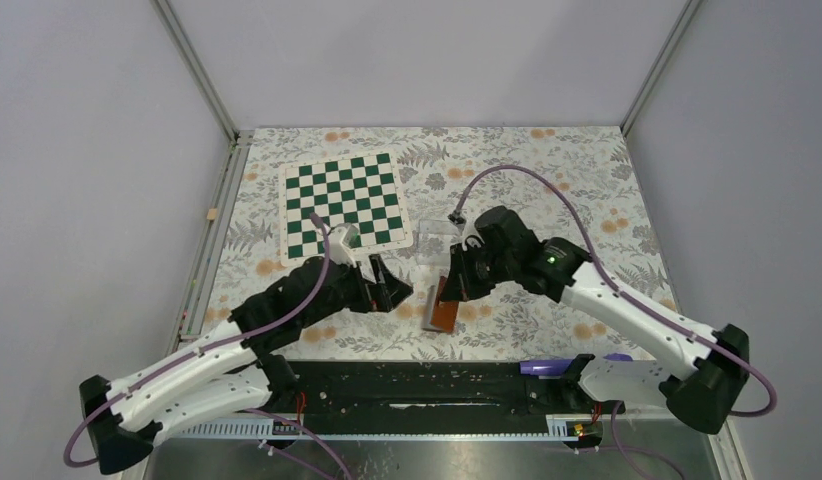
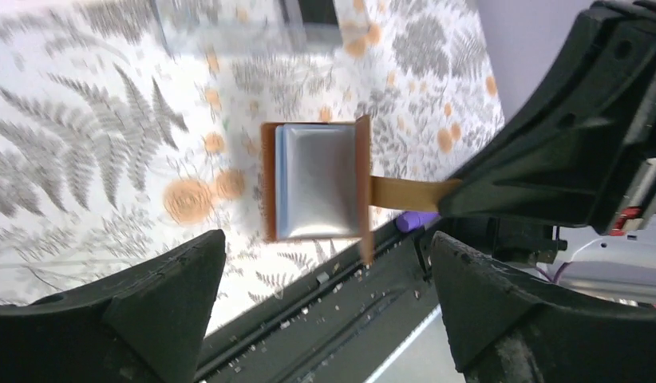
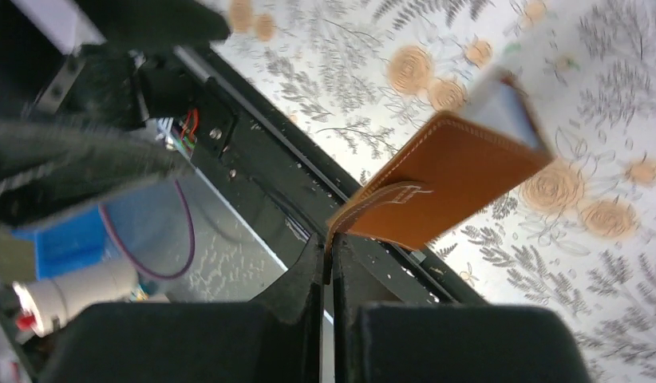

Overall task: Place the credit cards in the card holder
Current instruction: Open the card holder.

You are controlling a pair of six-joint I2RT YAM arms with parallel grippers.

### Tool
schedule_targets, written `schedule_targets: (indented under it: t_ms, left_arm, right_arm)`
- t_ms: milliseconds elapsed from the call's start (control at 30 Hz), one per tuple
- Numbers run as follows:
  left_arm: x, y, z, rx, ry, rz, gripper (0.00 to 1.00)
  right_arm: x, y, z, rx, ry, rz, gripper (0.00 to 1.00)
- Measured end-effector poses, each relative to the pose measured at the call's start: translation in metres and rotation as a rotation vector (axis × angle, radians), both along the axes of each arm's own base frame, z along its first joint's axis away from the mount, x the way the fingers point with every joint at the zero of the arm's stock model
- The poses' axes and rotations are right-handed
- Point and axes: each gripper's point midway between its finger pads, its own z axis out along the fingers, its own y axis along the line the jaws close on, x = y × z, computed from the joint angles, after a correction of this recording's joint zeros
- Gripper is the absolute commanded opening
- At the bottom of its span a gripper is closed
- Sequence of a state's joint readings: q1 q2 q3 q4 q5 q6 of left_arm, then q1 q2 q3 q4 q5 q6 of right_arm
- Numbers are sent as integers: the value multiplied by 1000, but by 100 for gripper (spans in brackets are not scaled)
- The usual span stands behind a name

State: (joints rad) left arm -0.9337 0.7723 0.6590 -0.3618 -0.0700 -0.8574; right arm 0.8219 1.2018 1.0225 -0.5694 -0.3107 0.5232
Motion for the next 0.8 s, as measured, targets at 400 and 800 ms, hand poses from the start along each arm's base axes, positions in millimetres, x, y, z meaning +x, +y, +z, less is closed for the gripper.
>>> schedule_targets:
  t_ms: [400, 800]
  left_arm:
    - [-11, 12, 43, 79, -416, -253, 99]
    - [-45, -18, 36, 52, -777, -667, 97]
  right_arm:
    - [-43, 9, 70, 186, -93, 389, 0]
    - [-87, 12, 133, 397, -25, 605, 0]
